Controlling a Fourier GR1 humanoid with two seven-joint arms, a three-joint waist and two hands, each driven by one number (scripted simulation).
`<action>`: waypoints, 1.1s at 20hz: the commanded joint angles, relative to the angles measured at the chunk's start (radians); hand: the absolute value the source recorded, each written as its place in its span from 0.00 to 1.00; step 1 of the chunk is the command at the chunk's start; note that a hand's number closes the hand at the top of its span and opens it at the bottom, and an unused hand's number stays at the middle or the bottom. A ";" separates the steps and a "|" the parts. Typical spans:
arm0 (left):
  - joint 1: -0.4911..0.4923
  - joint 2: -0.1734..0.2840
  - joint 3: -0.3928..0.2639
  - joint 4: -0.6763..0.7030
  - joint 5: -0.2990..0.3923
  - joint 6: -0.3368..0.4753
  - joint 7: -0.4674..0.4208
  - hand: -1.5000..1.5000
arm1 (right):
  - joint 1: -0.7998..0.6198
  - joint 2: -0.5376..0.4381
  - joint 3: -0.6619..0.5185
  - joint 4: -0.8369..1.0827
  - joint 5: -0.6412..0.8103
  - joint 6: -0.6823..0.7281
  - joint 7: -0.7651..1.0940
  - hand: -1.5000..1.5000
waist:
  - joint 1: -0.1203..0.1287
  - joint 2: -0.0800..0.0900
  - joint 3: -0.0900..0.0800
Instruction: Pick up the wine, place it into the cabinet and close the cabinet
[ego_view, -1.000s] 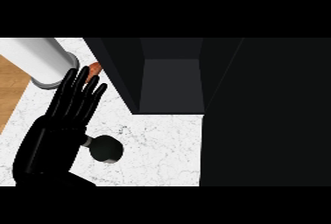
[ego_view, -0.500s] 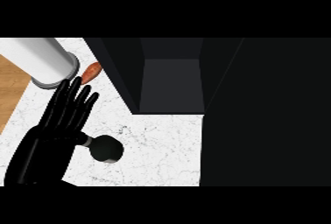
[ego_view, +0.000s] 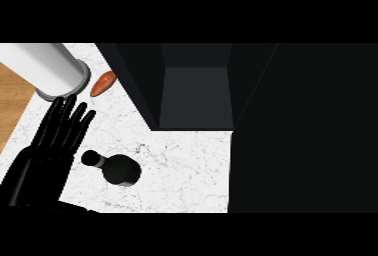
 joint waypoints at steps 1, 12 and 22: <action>0.050 0.013 0.032 -0.022 0.020 -0.030 -0.005 0.00 | -0.051 0.004 0.012 -0.032 -0.002 -0.024 0.054 0.00 | 0.003 0.000 0.000; 0.146 0.033 0.101 0.189 -0.020 -0.172 -0.215 0.00 | 0.050 0.052 0.062 -0.100 0.042 -0.009 0.042 0.00 | -0.001 -0.001 0.000; 0.079 0.032 0.143 0.318 -0.059 -0.194 -0.261 0.00 | -0.038 0.057 0.064 0.005 0.064 0.003 0.033 0.00 | 0.002 0.000 0.000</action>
